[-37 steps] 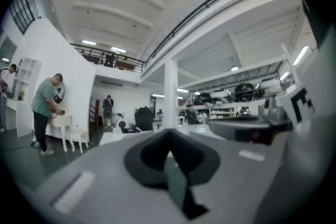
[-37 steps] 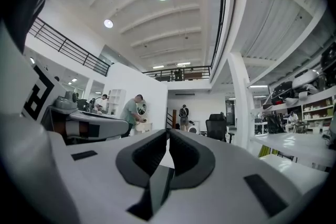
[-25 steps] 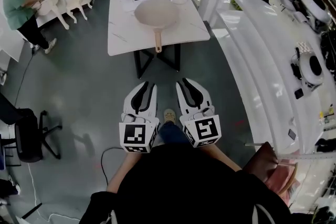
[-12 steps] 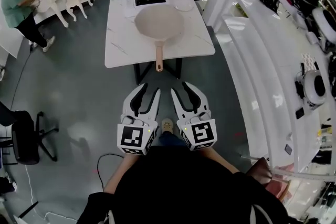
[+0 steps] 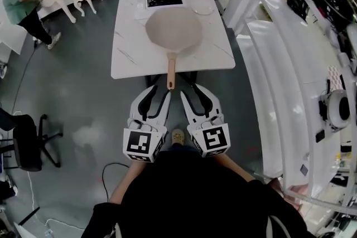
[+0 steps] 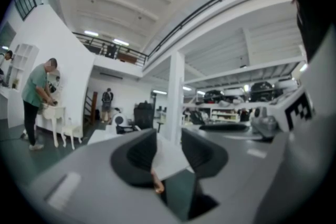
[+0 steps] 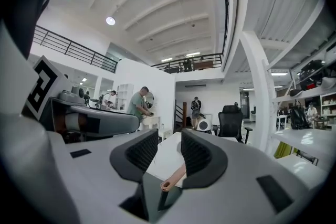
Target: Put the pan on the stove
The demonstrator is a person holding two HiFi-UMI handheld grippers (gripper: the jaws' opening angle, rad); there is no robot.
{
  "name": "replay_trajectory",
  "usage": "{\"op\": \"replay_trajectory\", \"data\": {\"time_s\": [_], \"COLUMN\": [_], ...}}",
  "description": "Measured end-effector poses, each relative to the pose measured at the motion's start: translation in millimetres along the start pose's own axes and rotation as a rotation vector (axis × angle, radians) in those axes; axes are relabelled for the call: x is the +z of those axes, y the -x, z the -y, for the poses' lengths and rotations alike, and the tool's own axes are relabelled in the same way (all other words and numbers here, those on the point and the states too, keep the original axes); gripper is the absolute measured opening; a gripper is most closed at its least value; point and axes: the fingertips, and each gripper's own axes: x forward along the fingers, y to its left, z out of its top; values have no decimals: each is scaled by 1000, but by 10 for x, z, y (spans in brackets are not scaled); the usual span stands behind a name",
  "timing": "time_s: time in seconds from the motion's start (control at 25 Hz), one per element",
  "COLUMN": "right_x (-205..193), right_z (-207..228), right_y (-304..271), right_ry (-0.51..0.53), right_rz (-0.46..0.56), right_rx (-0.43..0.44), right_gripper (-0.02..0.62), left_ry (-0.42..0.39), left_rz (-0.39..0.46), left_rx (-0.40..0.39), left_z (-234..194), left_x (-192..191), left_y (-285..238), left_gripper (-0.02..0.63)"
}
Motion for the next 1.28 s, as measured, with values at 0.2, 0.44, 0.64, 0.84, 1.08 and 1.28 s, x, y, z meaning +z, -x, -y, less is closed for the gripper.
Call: {"op": "replay_trajectory", "data": {"time_s": [0.2,0.44,0.64,0.84,1.08,1.28], "right_x": [-71,-130,-212,-322,-442,-735], "right_z": [129,237,310,393,561,549], "right_y": [-252,-403,-499,-704,-1122,-1343], "right_ry": [-1,-8,-25,-36,-37,-46], "right_rz": [-4,-19,-40,-59,-85,-136], "right_rx": [40,49,43,30,12,24], "right_gripper": [104,104,104,104,104,104], "left_ry": [13,27,71,82,100,118], "left_rz": [-13,-42,-81,-101,-119,-184], "left_rx": [21,32,33,-14,-90,-182], "left_z": [-111,-201,-318,-431,-699,-873], "left_x": [-62,-122,-248,-314,-443,-747], "left_y": [-230,-386,-525,-754,-1157,-1409], "left_gripper": [144,144,144,144,144,144]}}
